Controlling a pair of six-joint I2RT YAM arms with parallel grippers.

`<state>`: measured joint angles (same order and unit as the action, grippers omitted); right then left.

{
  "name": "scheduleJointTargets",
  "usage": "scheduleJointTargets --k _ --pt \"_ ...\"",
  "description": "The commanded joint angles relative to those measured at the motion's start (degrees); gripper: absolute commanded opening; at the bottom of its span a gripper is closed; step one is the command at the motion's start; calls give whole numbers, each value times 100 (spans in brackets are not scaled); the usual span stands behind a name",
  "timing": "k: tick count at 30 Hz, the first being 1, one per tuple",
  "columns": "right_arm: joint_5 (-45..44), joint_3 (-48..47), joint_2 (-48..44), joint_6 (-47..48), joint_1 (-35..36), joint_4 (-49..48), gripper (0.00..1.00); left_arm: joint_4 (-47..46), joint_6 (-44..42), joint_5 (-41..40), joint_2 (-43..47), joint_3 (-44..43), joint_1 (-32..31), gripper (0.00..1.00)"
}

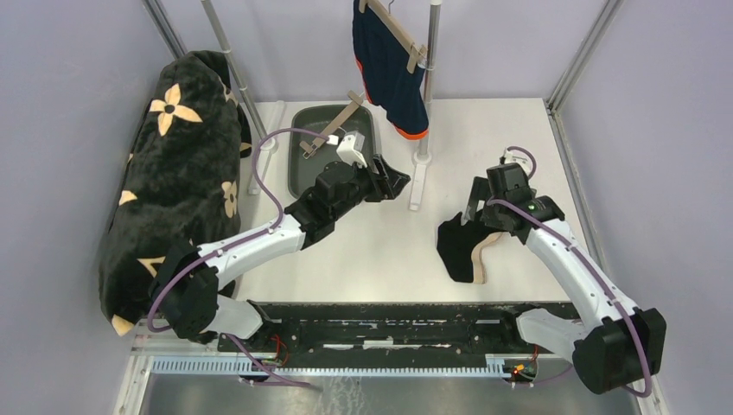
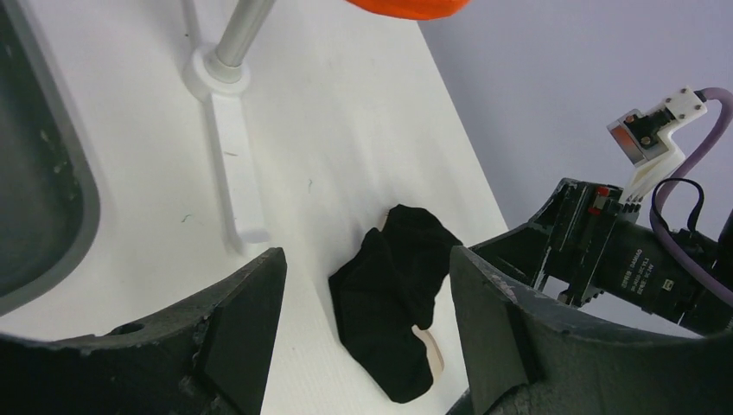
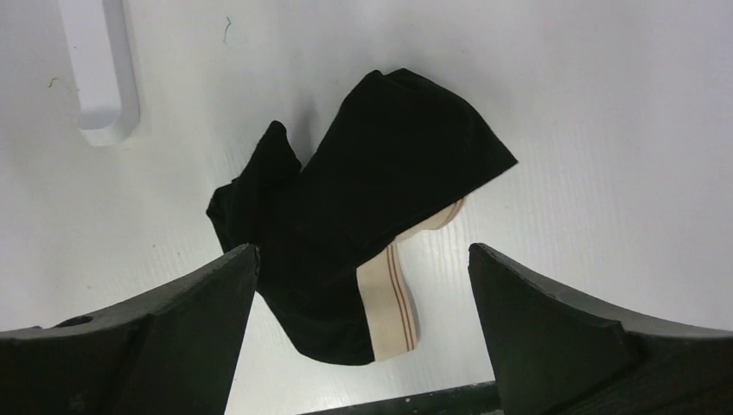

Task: Clip the underwear to the hanger
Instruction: Place the underwear at the center of the board, then adjust the underwear at the center of the board.

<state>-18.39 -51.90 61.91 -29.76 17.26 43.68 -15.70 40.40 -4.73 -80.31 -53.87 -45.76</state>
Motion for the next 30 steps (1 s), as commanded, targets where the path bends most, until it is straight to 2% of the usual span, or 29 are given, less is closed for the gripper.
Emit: scheduleJointTargets --k 1,8,13,15,17,19,21,23,26,30 --pt "708 102 369 -92 -241 -667 100 -68 -219 -60 194 106 97 76" --pt "1101 350 823 -153 -505 -1089 100 -158 -208 39 154 173 147 76" --pt "1262 464 977 -171 -569 -1283 93 -243 -191 116 55 183 177 76" --pt "1280 457 1042 -183 -605 -1339 85 -276 -174 147 14 175 189 76" --pt "1263 460 1071 -215 -633 -1401 72 -300 -165 189 -18 184 211 76" --pt "1259 442 1069 -231 -646 -1432 52 -325 -158 199 -32 190 222 76" --pt "1152 378 1050 -240 -658 -1384 25 -359 -156 213 -35 206 232 76" --pt "1021 228 967 -277 -683 -1283 2 -384 -147 247 -35 216 243 76" --pt "910 -210 696 -320 -708 -1194 0 -416 -130 282 -28 230 259 76" --pt "757 -1281 682 -216 -861 -865 0 -458 -112 364 28 251 269 76"
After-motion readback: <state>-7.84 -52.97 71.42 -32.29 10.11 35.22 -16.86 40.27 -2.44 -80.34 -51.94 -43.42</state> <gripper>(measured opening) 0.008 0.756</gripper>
